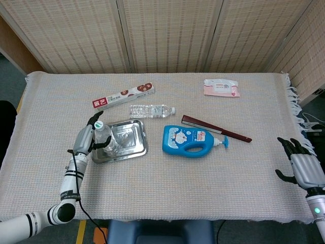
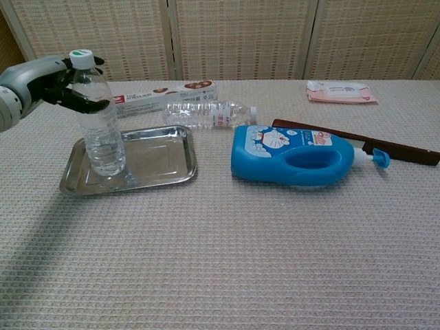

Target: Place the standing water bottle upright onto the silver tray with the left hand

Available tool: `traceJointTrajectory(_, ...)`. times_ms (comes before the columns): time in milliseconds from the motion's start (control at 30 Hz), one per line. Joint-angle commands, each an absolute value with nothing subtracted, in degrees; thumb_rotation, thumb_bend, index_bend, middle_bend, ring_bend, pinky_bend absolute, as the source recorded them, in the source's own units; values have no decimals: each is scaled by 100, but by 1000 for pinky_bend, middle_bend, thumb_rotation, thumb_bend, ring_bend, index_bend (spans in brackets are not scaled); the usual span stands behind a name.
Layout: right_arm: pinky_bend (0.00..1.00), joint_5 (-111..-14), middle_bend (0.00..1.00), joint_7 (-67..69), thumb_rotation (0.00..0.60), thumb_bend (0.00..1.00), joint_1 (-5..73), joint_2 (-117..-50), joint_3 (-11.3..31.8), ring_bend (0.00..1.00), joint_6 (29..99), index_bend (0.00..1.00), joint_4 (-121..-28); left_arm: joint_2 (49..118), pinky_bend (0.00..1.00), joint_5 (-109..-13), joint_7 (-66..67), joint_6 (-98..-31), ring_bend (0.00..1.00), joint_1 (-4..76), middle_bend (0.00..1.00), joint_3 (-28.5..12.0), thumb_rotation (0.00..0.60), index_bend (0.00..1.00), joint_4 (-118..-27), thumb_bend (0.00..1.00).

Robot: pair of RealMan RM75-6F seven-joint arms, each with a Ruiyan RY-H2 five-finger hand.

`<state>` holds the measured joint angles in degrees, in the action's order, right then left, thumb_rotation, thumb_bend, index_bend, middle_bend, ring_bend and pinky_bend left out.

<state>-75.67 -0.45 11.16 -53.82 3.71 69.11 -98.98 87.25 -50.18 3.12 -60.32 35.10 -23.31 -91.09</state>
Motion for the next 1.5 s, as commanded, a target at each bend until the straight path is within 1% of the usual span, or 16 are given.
traceJointTrajectory(33, 180, -7563, 110, -40, 600, 190, 1115, -5378, 374, 0, 6914, 40, -9899, 8707, 168, -4989, 325, -6024, 0, 3527, 0, -2306, 600, 0, -9135, 379)
traceJointTrajectory(400, 180, -7565, 110, -13, 600, 189, 1126, -5371, 373, 0, 6892, 39, -9893, 8519, 166, -4929, 431, -6013, 0, 3666, 0, -2343, 600, 0, -9223, 376)
traceJointTrajectory(800, 180, -7520, 110, -75, 600, 190, 1151, -5385, 365, 0, 6839, 40, -9897, 7908, 165, -4760, 637, -6004, 0, 3729, 0, -2433, 600, 0, -9700, 379)
traceJointTrajectory(967, 180, -7510, 110, -92, 600, 190, 1156, -5390, 360, 0, 6825, 40, -9897, 7602, 166, -5102, 483, -6224, 0, 3596, 0, -2453, 600, 3, -9990, 377)
traceJointTrajectory(1067, 180, -7496, 110, -109, 600, 189, 1162, -5396, 359, 0, 6812, 39, -9896, 7438, 168, -5478, 363, -6393, 1, 3486, 0, -2411, 600, 51, -10105, 374)
traceJointTrajectory(1133, 180, -7489, 111, -112, 600, 189, 1166, -5390, 357, 0, 6800, 39, -9902, 7309, 172, -5838, 321, -6600, 16, 3372, 14, -2338, 600, 91, -10187, 377)
traceJointTrajectory(1167, 180, -7489, 111, -116, 600, 189, 1165, -5389, 356, 0, 6802, 39, -9904, 7246, 174, -6018, 331, -6694, 25, 3321, 39, -2287, 600, 118, -10206, 383)
traceJointTrajectory(1233, 180, -7494, 110, -116, 600, 189, 1161, -5383, 355, 0, 6813, 39, -9907, 7080, 182, -6445, 428, -6917, 49, 3181, 115, -2114, 600, 189, -10212, 407)
traceJointTrajectory(1300, 180, -7501, 110, -111, 600, 189, 1154, -5380, 354, 0, 6827, 39, -9912, 6908, 191, -6856, 641, -7157, 95, 3014, 189, -1875, 600, 251, -10215, 432)
traceJointTrajectory(1367, 180, -7510, 110, -110, 600, 189, 1152, -5378, 351, 0, 6833, 40, -9917, 6739, 192, -7223, 835, -7321, 122, 2856, 227, -1619, 600, 274, -10162, 444)
traceJointTrajectory(1433, 180, -7519, 110, -115, 600, 190, 1154, -5385, 345, 0, 6828, 40, -9916, 6506, 192, -7434, 1030, -7346, 123, 2695, 232, -1349, 600, 283, -10176, 446)
traceJointTrajectory(1500, 180, -7526, 110, -128, 600, 190, 1159, -5390, 335, 0, 6814, 39, -9916, 6325, 192, -7536, 1189, -7330, 123, 2592, 236, -1167, 600, 284, -10197, 447)
